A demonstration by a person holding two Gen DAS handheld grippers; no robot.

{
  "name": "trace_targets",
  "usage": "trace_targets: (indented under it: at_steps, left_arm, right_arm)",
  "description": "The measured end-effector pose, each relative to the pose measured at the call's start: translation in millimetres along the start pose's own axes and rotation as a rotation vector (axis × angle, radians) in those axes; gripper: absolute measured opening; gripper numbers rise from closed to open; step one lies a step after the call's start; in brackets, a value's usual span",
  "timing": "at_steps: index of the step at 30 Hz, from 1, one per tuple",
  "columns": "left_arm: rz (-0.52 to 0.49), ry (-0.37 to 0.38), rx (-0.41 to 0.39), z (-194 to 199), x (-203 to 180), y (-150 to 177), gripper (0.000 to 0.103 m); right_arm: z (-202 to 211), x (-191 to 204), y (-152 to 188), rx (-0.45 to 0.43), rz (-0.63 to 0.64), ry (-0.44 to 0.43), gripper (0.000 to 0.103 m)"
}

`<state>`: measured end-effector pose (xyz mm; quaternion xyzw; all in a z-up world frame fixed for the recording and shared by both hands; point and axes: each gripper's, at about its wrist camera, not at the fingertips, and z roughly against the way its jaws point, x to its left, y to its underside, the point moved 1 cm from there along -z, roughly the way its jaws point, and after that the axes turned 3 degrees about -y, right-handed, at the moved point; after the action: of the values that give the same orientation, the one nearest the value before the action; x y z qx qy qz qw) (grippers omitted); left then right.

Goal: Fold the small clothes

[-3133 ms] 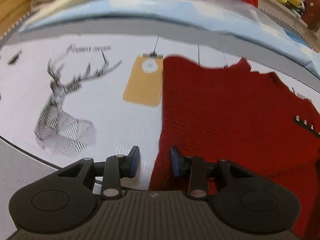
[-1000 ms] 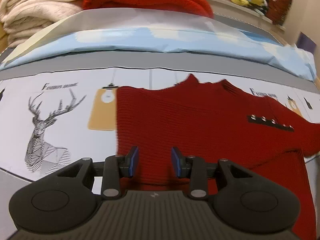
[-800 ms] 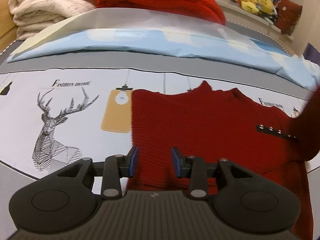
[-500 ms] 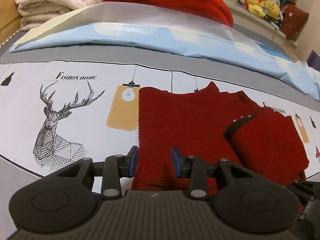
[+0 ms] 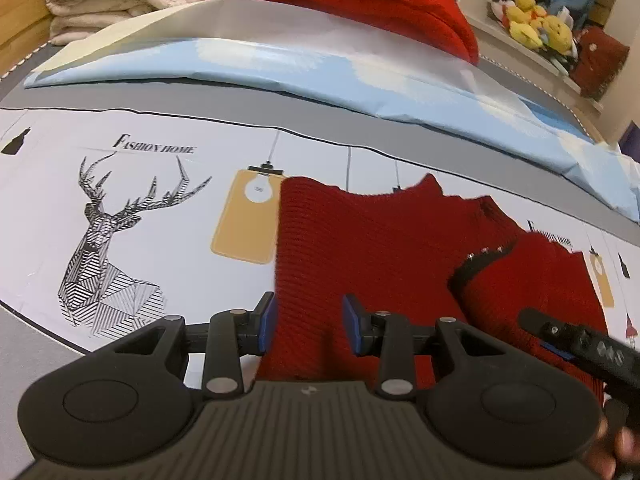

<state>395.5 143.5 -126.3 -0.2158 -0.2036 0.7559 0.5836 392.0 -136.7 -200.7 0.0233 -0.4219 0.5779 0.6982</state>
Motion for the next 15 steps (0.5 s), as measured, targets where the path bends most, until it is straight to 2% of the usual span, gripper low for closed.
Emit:
trace_targets:
  at_steps: [4,9,12,15]
  left_arm:
    - [0.03,0.011,0.008,-1.0,7.5,-2.5,0.039]
    - [0.093,0.063,0.037,-3.3,15.3,-2.9,0.039]
    - [0.137,0.087,0.055,-5.9,21.6,-2.9,0.039]
    - [0.162,0.101,0.082,-11.8,24.9,-0.1,0.039]
  right_arm:
    - [6.0,51.5,12.7,-0.029,0.22,-0.204,0.053]
    - [13.4,78.2,24.2,0.025,0.379,-0.326,0.053]
    - [20.6,83.0,30.8,0.063,0.462,-0.291,0.052]
    - [19.0,68.0,22.1,0.091,0.388,-0.187,0.052]
